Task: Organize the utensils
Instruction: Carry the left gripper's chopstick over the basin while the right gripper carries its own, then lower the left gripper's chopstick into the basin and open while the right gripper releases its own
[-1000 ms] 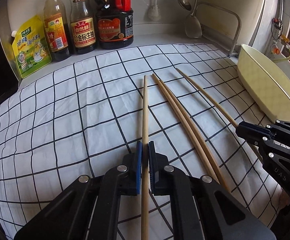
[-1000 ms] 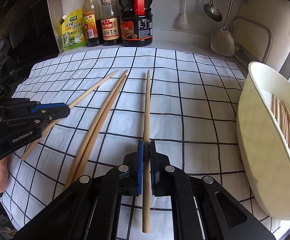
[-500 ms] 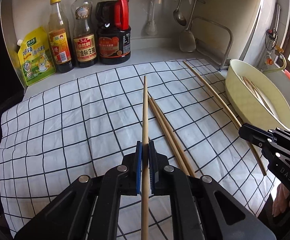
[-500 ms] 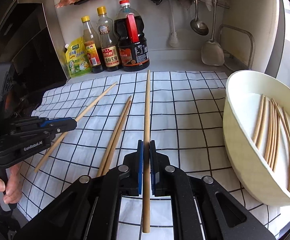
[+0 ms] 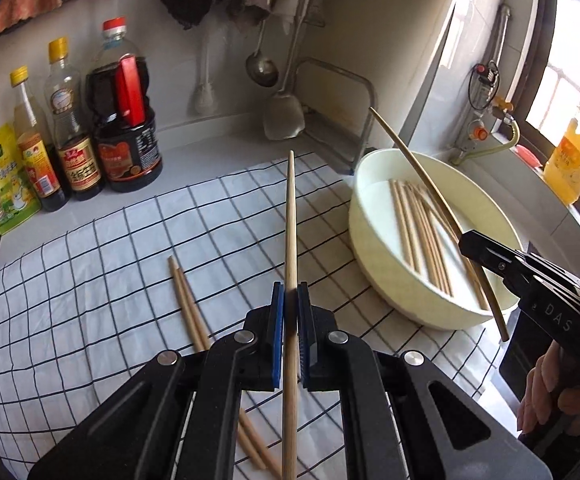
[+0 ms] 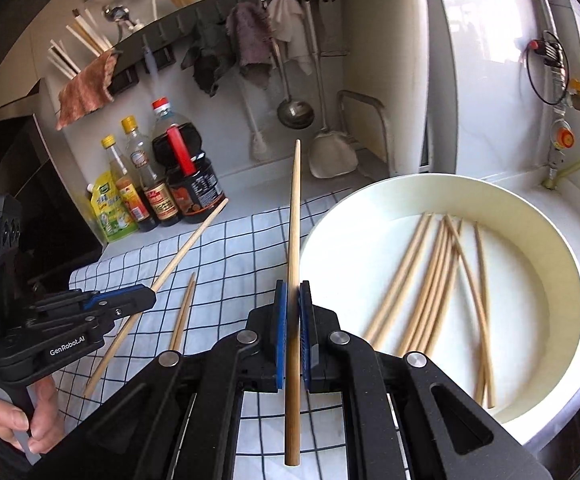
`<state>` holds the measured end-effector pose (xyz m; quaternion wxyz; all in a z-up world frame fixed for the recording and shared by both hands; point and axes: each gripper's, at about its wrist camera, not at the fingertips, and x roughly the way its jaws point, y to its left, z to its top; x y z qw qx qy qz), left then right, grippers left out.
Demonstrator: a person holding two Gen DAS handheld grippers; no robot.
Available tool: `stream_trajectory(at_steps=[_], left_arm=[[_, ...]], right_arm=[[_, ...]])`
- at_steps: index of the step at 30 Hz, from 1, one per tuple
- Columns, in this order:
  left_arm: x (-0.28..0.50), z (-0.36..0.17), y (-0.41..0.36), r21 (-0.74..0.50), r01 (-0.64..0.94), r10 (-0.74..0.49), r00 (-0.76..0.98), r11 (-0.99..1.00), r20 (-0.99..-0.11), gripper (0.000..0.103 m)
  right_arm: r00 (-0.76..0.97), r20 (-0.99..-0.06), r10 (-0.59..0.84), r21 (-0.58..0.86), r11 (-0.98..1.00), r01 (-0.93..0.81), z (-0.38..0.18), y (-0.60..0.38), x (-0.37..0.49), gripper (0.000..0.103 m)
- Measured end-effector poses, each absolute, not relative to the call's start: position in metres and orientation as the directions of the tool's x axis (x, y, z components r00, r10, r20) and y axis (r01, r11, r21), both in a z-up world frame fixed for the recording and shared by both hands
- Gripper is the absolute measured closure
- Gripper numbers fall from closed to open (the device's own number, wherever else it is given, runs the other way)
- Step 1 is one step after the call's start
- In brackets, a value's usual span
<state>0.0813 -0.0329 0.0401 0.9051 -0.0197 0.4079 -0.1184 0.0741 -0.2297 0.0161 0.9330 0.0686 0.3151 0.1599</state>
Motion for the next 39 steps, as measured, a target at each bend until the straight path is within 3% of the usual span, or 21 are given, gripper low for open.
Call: stream_trajectory(at_steps=[12, 24, 39], left_arm=[[0.121, 0.054, -0.114, -0.120, 0.299, -0.287, 0.614, 0.947, -0.735, 0.096], [0.156, 0.034, -0.182, -0.102, 0.360, -0.303, 0.564, 0.928, -0.768, 0.096], [0.173, 0.015, -0.199, -0.105, 0.356, -0.293, 0.527, 0.928, -0.798, 0.095]], right_arm=[[0.777, -0.573, 0.260, 0.296, 0.950, -0.099, 0.016, -0.306, 0.088, 0.097], [0.760, -0.613, 0.217, 0.321, 0.947, -0.011, -0.005, -0.336, 0.104, 0.097], [0.728, -0.657, 0.198, 0.329, 0.943, 0.040, -0.020, -0.345, 0.115, 0.097]])
